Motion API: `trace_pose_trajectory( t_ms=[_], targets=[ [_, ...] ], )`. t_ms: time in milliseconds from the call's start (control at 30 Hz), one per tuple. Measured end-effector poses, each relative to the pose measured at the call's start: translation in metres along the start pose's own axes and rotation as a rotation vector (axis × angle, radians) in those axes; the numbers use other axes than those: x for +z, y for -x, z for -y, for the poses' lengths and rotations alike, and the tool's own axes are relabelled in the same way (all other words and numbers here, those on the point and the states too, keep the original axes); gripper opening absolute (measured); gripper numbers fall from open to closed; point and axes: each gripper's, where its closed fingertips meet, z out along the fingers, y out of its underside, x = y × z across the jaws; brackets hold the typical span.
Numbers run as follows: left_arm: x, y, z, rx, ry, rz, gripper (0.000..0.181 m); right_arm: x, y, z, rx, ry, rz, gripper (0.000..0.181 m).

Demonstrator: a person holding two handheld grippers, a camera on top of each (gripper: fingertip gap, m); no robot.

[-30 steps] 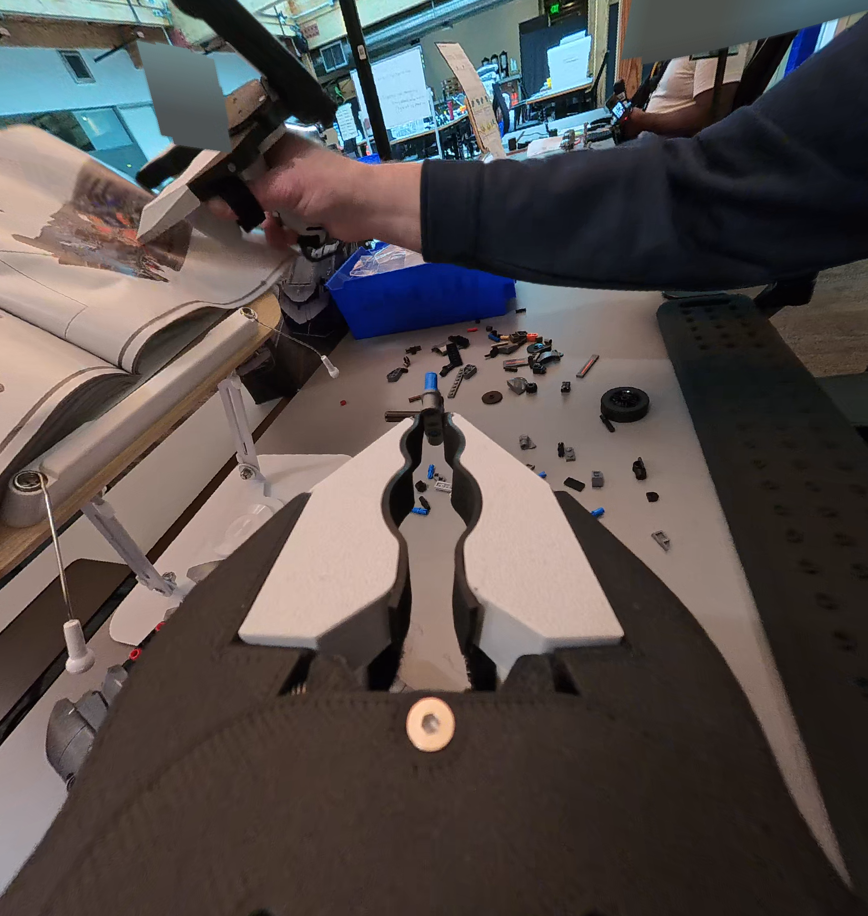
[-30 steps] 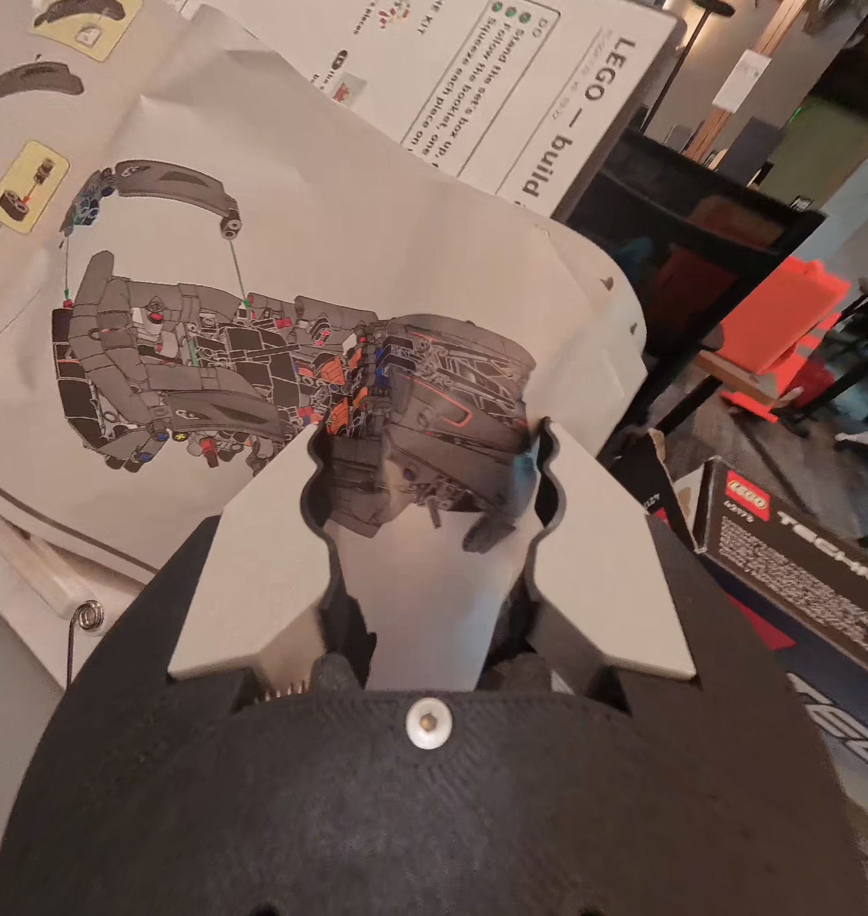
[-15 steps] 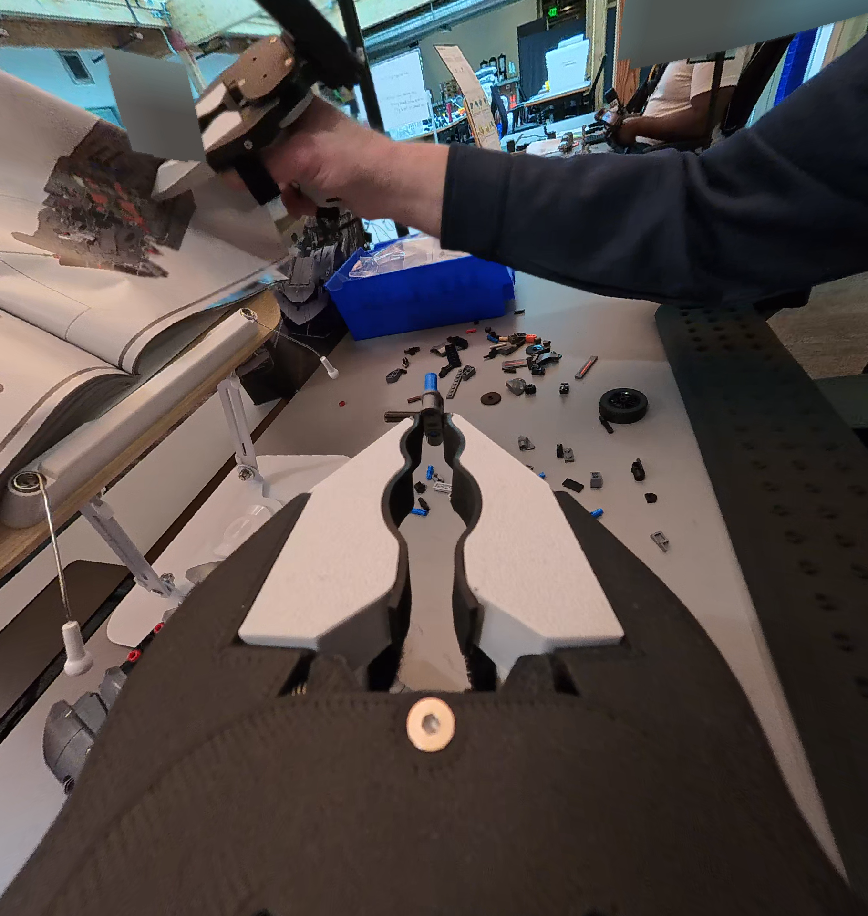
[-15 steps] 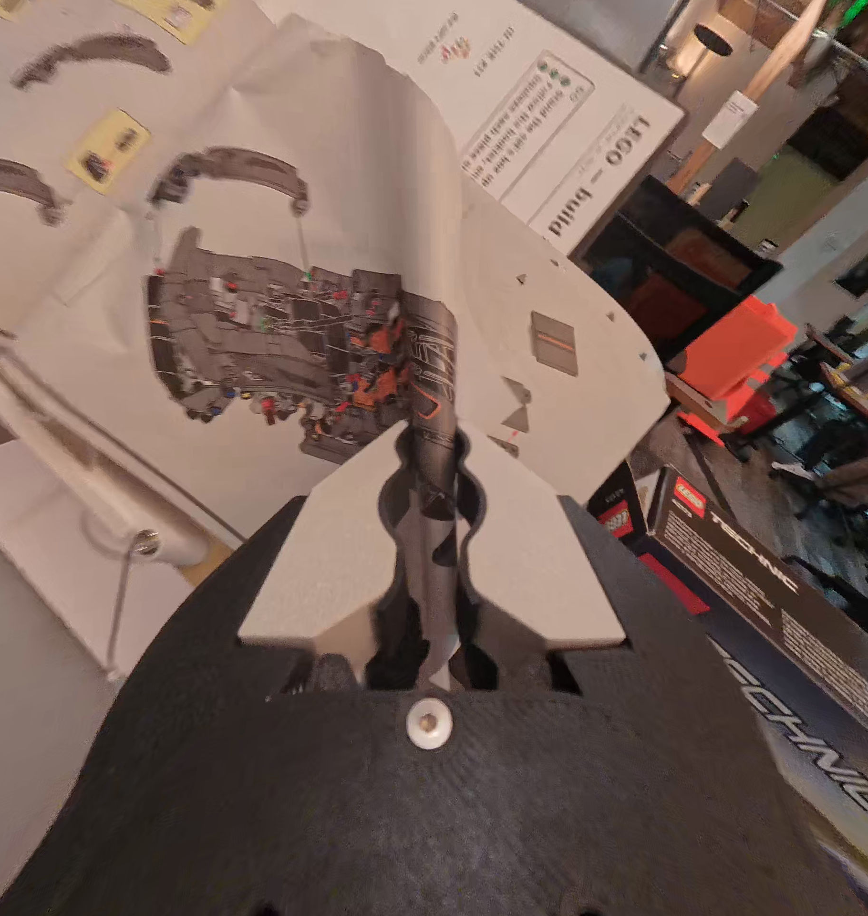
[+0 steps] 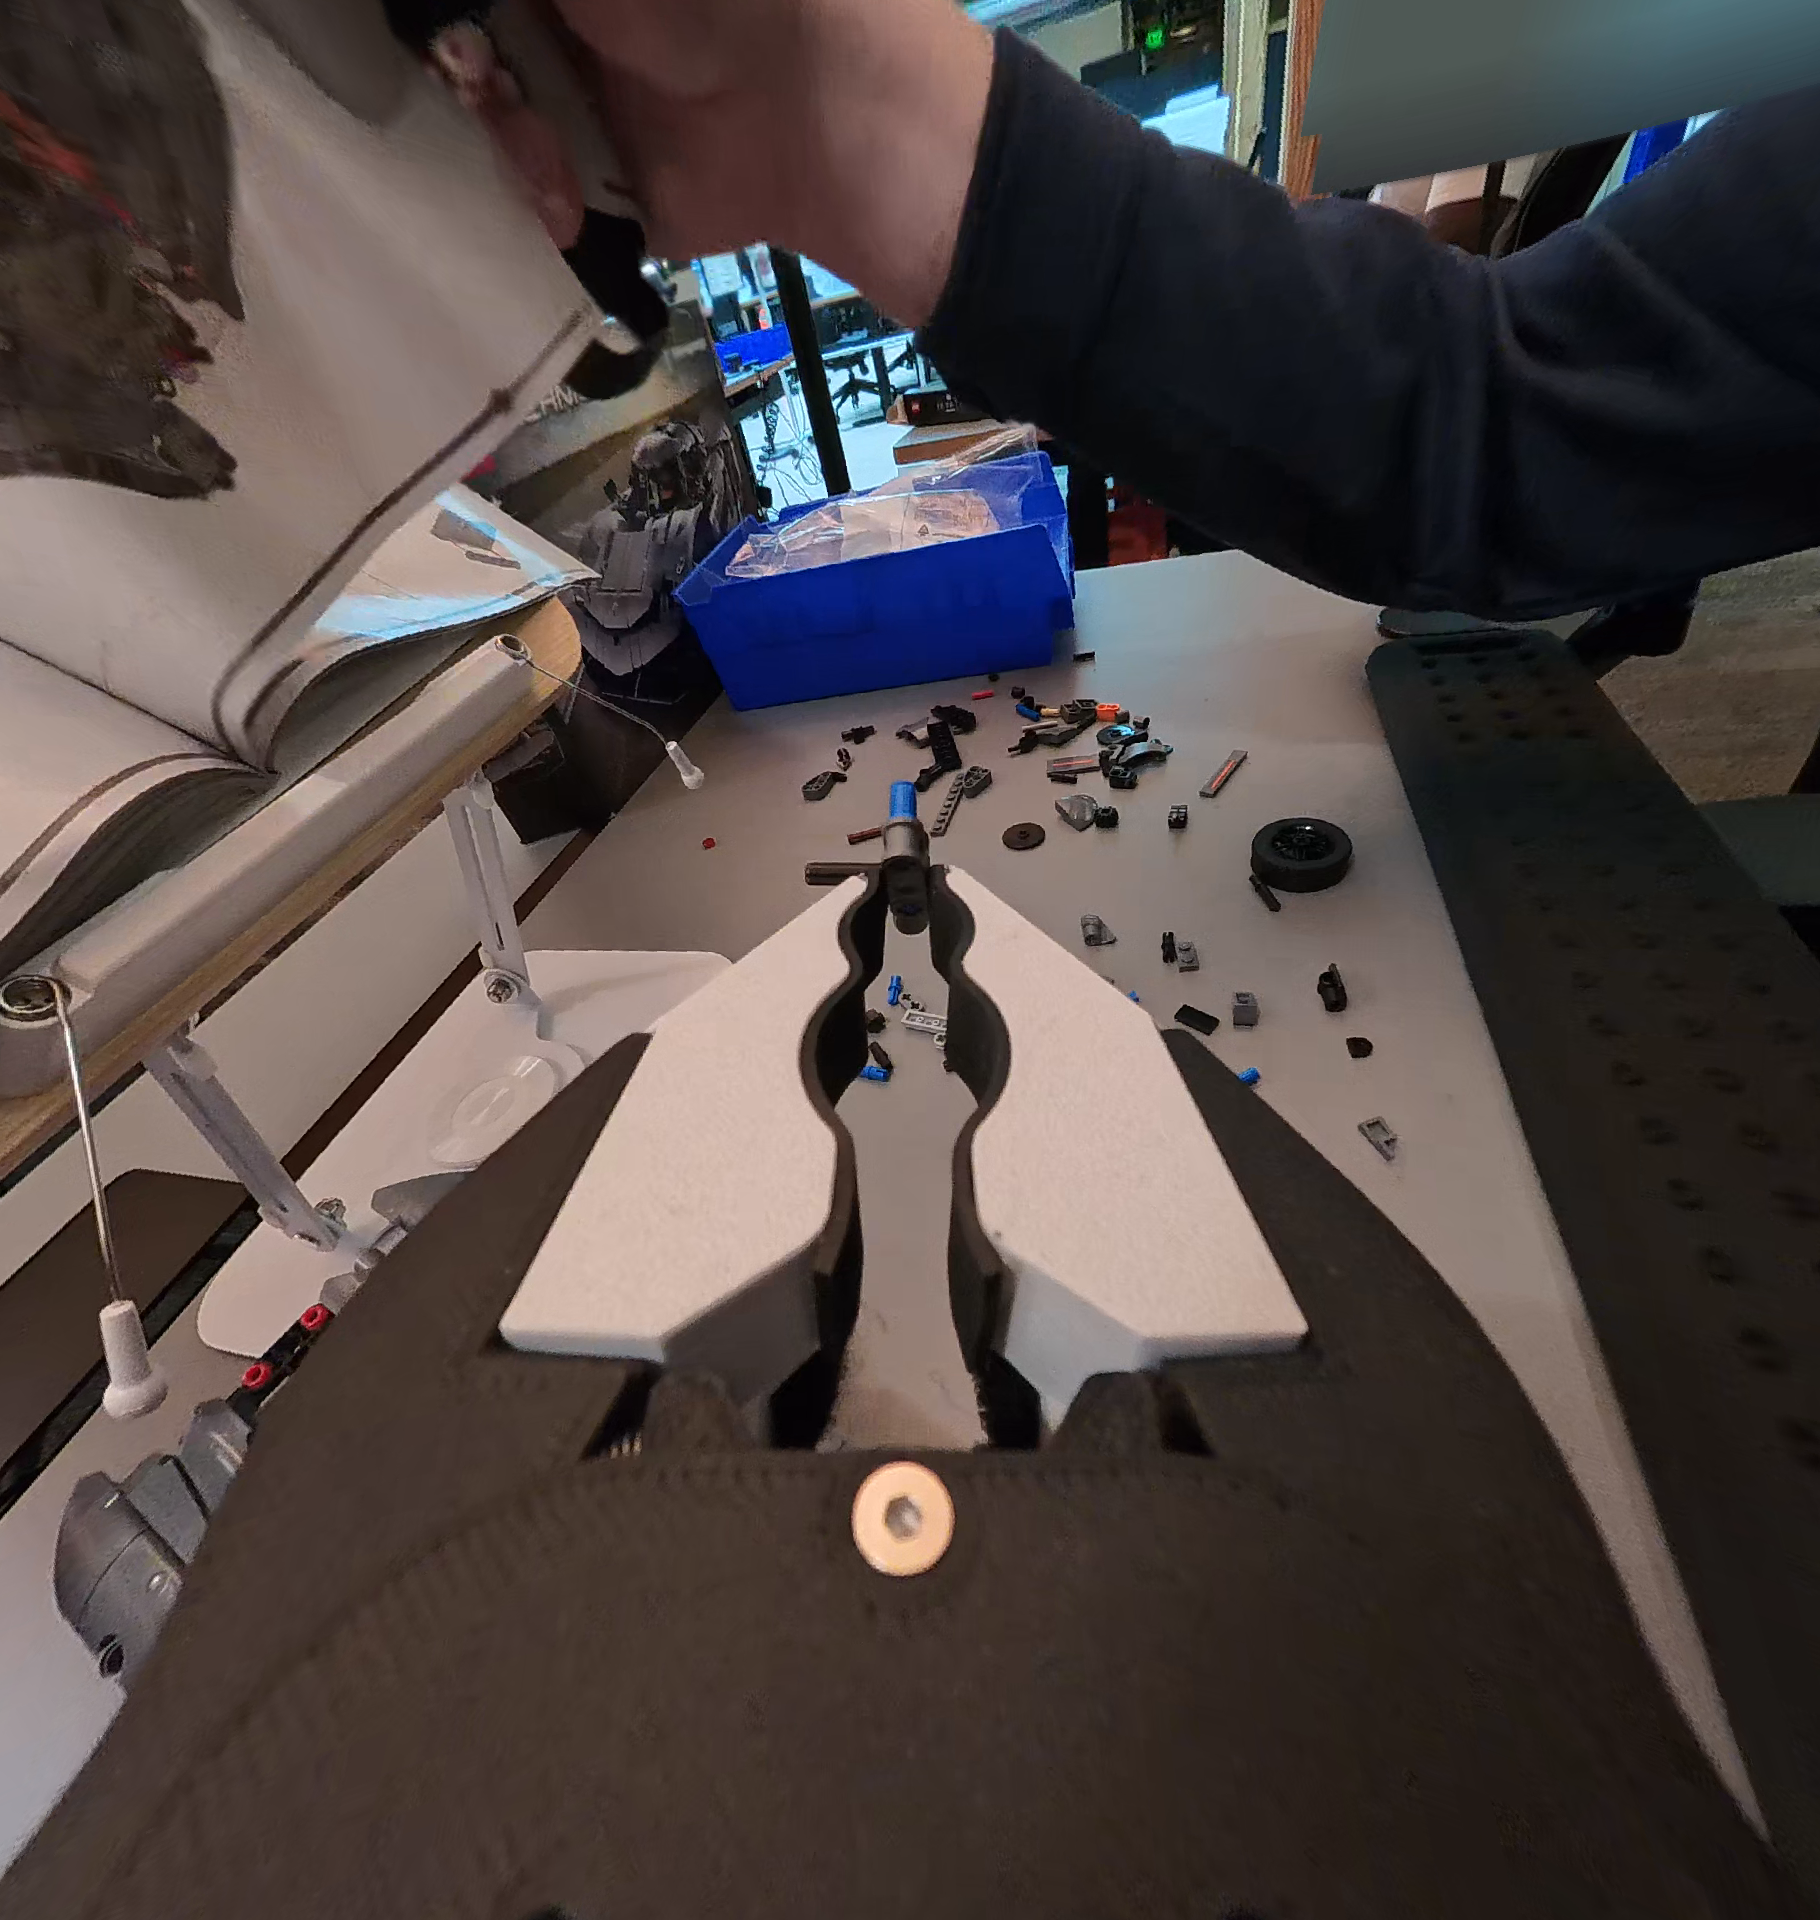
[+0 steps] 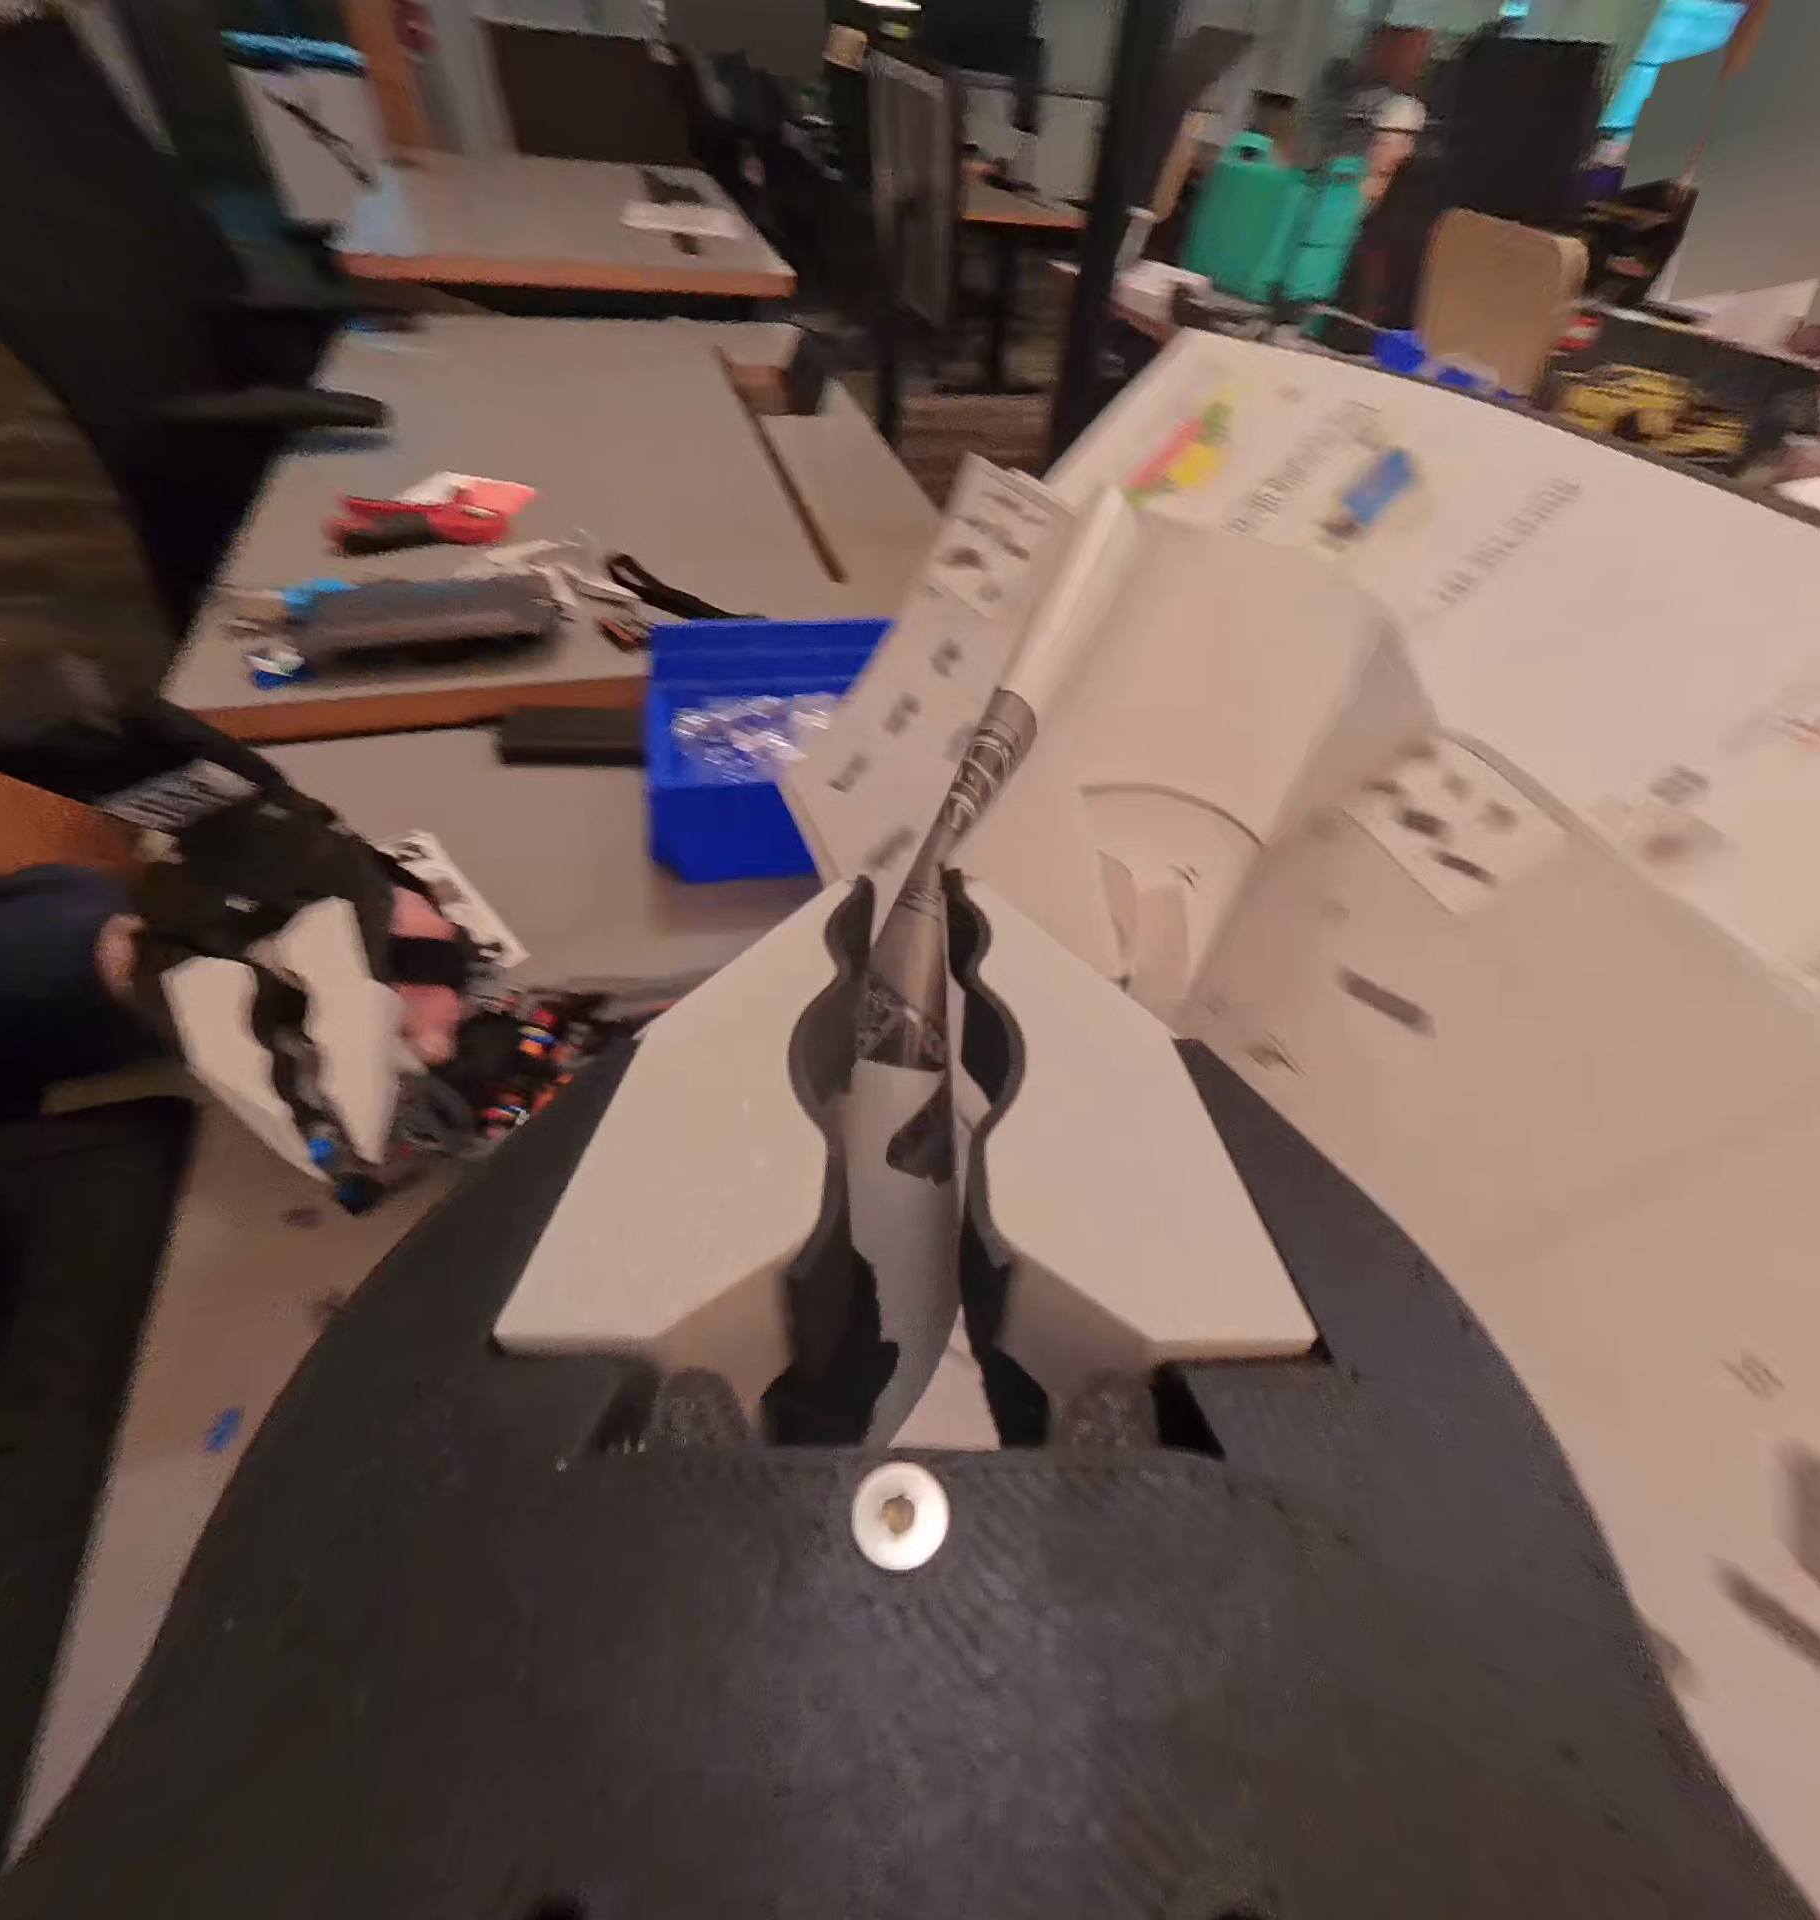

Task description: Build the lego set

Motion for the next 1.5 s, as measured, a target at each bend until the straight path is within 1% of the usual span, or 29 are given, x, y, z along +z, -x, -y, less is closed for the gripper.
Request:
trace_pose_trajectory(
  t_ms=[67,133,200,233,300,367,433,467,533,567,600,633,667,733,767,800,867,933,1000,1033,1067,1100,1133,1167,1200,1233,1300,1400,1500],
  targets=[
    [-0.001,0.001,0.001,-0.006,-0.006,-0.001,0.005,0.022,0.023,0.020,0.009,-0.048,0.090,0.025],
    [-0.002,0.001,0.001,-0.011,-0.011,-0.002,0.005,0.048,0.045,0.034,0.030,-0.083,0.183,0.038],
    [-0.002,0.002,0.002,-0.010,-0.012,0.000,0.005,0.077,0.070,0.036,0.066,-0.074,0.302,0.066],
    [-0.003,0.002,0.002,-0.012,-0.013,0.000,0.005,0.091,0.078,0.033,0.067,-0.056,0.338,0.075],
    [-0.004,0.002,0.003,-0.013,-0.016,0.002,0.005,0.112,0.086,0.026,0.049,-0.046,0.363,0.087],
    [-0.006,0.002,0.004,-0.011,-0.019,0.004,0.005,0.114,0.084,0.029,0.058,-0.081,0.360,0.090],
    [-0.008,0.002,0.006,-0.013,-0.028,0.004,0.005,0.092,0.084,0.049,0.048,-0.240,0.390,0.071],
    [-0.009,0.002,0.007,-0.009,-0.029,0.006,0.005,0.080,0.074,0.056,0.046,-0.293,0.340,0.066],
    [-0.010,0.002,0.009,-0.005,-0.033,0.009,0.005,0.054,0.052,0.062,-0.011,-0.371,0.204,0.047],
    [-0.011,0.003,0.010,-0.005,-0.037,0.009,0.005,0.046,0.039,0.059,-0.043,-0.376,0.118,0.046],
    [-0.011,0.003,0.011,-0.005,-0.039,0.010,0.005,0.043,0.026,0.050,-0.062,-0.338,0.040,0.047],
    [-0.011,0.003,0.011,-0.007,-0.039,0.012,0.005,0.042,0.015,0.040,-0.073,-0.290,-0.027,0.053],
    [-0.010,0.004,0.010,-0.011,-0.038,0.011,0.005,0.044,0.005,0.029,-0.076,-0.239,-0.084,0.057],
    [-0.009,0.004,0.007,-0.016,-0.034,0.010,0.005,0.057,-0.001,0.003,-0.082,-0.125,-0.122,0.058],
    [-0.008,0.004,0.006,-0.019,-0.031,0.008,0.005,0.063,-0.001,-0.006,-0.105,-0.089,-0.142,0.063],
    [-0.007,0.004,0.005,-0.020,-0.028,0.006,0.005,0.069,-0.001,-0.013,-0.147,-0.056,-0.176,0.076],
    [-0.006,0.004,0.003,-0.021,-0.020,0.007,0.005,0.074,0.008,-0.024,-0.301,-0.005,-0.233,0.096],
    [-0.006,0.004,0.002,-0.024,-0.020,0.005,0.005,0.073,0.019,-0.027,-0.482,0.013,-0.311,0.103],
    [-0.005,0.004,0.002,-0.027,-0.021,0.000,0.005,0.082,0.031,-0.037,-0.652,0.084,-0.355,0.104],
    [-0.004,0.004,0.001,-0.026,-0.018,0.000,0.005,0.089,0.028,-0.045,-0.724,0.151,-0.410,0.107],
    [-0.003,0.004,0.000,-0.025,-0.015,0.000,0.005,0.093,0.019,-0.047,-0.794,0.199,-0.505,0.103],
    [-0.003,0.003,-0.001,-0.028,-0.013,-0.001,0.005,0.093,0.008,-0.045,-0.855,0.218,-0.612,0.089],
    [-0.002,0.003,-0.002,-0.030,-0.011,-0.002,0.005,0.091,-0.001,-0.040,-0.886,0.215,-0.702,0.083],
    [-0.002,0.004,-0.003,-0.031,-0.008,-0.001,0.005,0.086,-0.008,-0.035,-0.885,0.197,-0.771,0.085],
    [-0.002,0.004,-0.003,-0.032,-0.008,-0.001,0.005,0.077,-0.014,-0.030,-0.862,0.169,-0.830,0.080],
    [-0.002,0.004,-0.003,-0.033,-0.009,-0.001,0.005,0.066,-0.019,-0.027,-0.823,0.138,-0.871,0.076],
    [-0.003,0.004,-0.002,-0.029,-0.010,0.000,0.005,0.036,-0.029,-0.028,-0.701,0.076,-0.935,0.076],
    [-0.005,0.003,0.002,-0.032,-0.026,-0.003,0.005,-0.009,-0.048,-0.048,-0.487,0.032,-0.990,0.078],
    [-0.006,0.003,0.005,-0.026,-0.034,0.002,0.005,-0.055,-0.066,-0.074,-0.335,0.046,-1.070,0.083]
  ],
)
